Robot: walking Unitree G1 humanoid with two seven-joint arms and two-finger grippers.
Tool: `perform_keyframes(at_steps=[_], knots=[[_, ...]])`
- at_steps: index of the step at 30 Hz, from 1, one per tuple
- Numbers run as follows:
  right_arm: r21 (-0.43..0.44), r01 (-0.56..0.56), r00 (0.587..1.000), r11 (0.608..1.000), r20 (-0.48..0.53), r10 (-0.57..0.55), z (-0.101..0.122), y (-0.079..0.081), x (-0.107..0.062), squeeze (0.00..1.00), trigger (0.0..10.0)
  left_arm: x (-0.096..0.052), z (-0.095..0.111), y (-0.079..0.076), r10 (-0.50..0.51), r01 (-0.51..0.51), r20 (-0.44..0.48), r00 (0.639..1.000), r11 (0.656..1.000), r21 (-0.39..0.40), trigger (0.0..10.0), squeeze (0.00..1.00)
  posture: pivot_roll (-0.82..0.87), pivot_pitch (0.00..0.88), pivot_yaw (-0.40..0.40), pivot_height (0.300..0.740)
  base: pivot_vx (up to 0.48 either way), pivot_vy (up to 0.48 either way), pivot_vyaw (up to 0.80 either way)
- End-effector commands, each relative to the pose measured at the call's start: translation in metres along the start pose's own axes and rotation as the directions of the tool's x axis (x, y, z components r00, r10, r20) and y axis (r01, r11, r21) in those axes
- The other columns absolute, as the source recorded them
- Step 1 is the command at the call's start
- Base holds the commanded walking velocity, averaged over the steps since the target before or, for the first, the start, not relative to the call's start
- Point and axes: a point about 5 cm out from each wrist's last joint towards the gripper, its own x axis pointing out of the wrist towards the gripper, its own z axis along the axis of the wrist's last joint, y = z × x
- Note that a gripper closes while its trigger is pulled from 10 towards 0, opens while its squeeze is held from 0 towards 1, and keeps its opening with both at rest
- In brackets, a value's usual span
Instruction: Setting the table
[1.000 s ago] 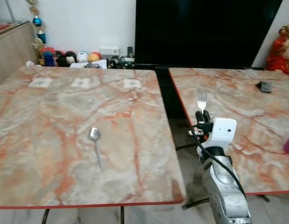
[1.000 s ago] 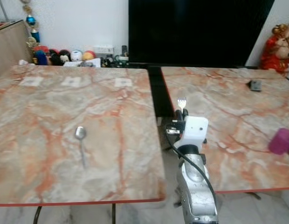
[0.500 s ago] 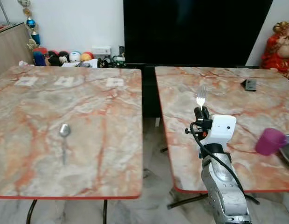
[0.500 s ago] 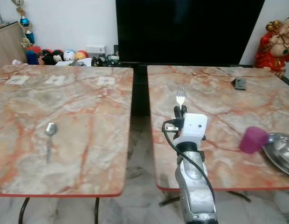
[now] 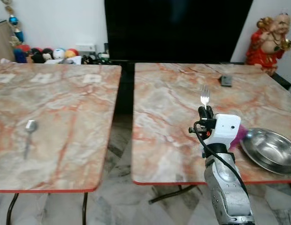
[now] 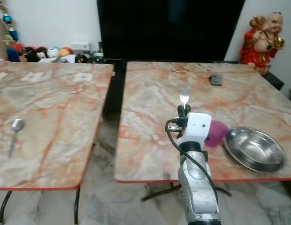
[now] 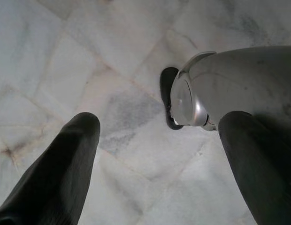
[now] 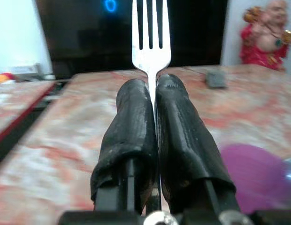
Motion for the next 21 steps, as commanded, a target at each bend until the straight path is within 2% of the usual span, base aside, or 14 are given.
perform_keyframes(at_steps=[1, 21], knots=[[-0.002, 0.012, 0.999, 1.0, 0.032, -0.012, 0.0074, -0.0019, 0.0022, 0.0, 10.0, -0.0012, -0.0065, -0.0066, -0.027, 0.027, -0.023, 0.999, 1.0, 0.002, 10.0, 0.0, 0.0, 0.0, -0.004, 0.74, 0.0, -0.394, 0.0], [-0.008, 0.025, 0.999, 1.0, 0.033, -0.025, 0.0062, -0.0038, 0.004, 0.0, 10.0, -0.0011, -0.0062, -0.006, -0.028, 0.028, -0.022, 0.999, 1.0, 0.01, 10.0, 0.0, -0.01, 0.0, 0.003, 0.74, 0.0, -0.395, 0.0]])
